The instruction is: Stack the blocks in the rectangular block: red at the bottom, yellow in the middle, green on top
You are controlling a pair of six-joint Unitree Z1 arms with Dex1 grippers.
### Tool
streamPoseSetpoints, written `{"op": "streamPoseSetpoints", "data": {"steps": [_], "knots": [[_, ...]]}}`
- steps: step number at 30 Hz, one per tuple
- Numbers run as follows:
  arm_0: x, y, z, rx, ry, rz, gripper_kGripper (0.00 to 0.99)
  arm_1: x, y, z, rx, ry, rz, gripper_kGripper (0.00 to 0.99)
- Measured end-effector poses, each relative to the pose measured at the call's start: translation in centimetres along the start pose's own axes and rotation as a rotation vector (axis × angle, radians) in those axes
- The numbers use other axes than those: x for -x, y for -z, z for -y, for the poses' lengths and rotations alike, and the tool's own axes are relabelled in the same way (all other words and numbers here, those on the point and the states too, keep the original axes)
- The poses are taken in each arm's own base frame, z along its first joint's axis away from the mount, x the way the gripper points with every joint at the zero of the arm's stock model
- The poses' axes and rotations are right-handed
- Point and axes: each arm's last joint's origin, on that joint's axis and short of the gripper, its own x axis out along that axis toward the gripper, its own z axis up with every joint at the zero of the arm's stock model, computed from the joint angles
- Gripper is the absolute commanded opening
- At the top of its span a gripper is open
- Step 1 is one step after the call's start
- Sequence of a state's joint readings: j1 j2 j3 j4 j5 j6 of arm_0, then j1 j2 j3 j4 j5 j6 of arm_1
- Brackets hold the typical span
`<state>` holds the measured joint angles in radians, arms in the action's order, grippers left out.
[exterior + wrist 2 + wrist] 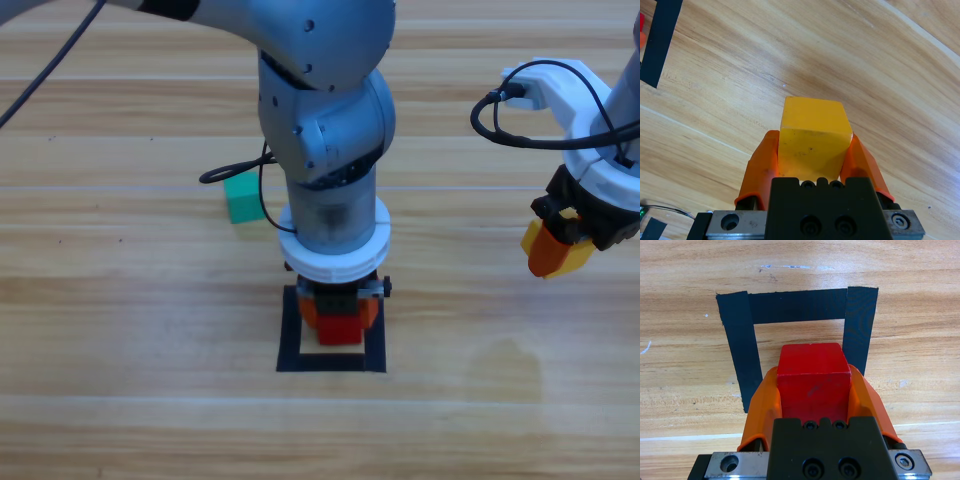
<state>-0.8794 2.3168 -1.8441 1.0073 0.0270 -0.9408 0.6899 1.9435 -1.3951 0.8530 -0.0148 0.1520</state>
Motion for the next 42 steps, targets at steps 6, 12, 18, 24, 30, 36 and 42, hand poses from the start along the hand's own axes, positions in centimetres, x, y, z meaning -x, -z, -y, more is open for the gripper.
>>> {"op": "streamPoseSetpoints", "data": {"steps": [6, 12, 18, 24, 30, 36, 42], "knots": [[-0.1, 0.0, 0.0, 0.0, -0.002, -0.001, 0.0, 0.0, 0.0, 0.0, 0.0, 0.0, -0.001, 0.0], [-0.1, 0.0, 0.0, 0.0, -0.003, -0.001, 0.0, -0.1, 0.0, 0.0, 0.001, -0.002, -0.001, 0.0], [-0.3, 0.1, -0.1, 0.0, -0.008, -0.004, 0.0, -0.1, 0.1, 0.0, 0.001, -0.003, -0.002, 0.0], [-0.3, 0.1, -0.1, -0.001, -0.012, -0.003, 0.983, -0.1, 0.1, 0.0, 0.001, -0.003, -0.003, 0.0], [-0.3, 0.3, 0.0, -0.006, -0.014, 0.002, 0.99, -0.1, 0.1, 0.0, 0.001, -0.003, -0.003, 0.0], [0.5, 0.3, -0.1, -0.038, -0.014, 0.021, 0.99, -0.1, 0.1, 0.0, 0.001, -0.004, -0.003, 0.0], [6.6, -0.2, 0.0, -0.137, 0.069, 0.113, 0.99, -0.1, 0.1, 0.0, 0.001, -0.006, -0.003, 0.0]]}}
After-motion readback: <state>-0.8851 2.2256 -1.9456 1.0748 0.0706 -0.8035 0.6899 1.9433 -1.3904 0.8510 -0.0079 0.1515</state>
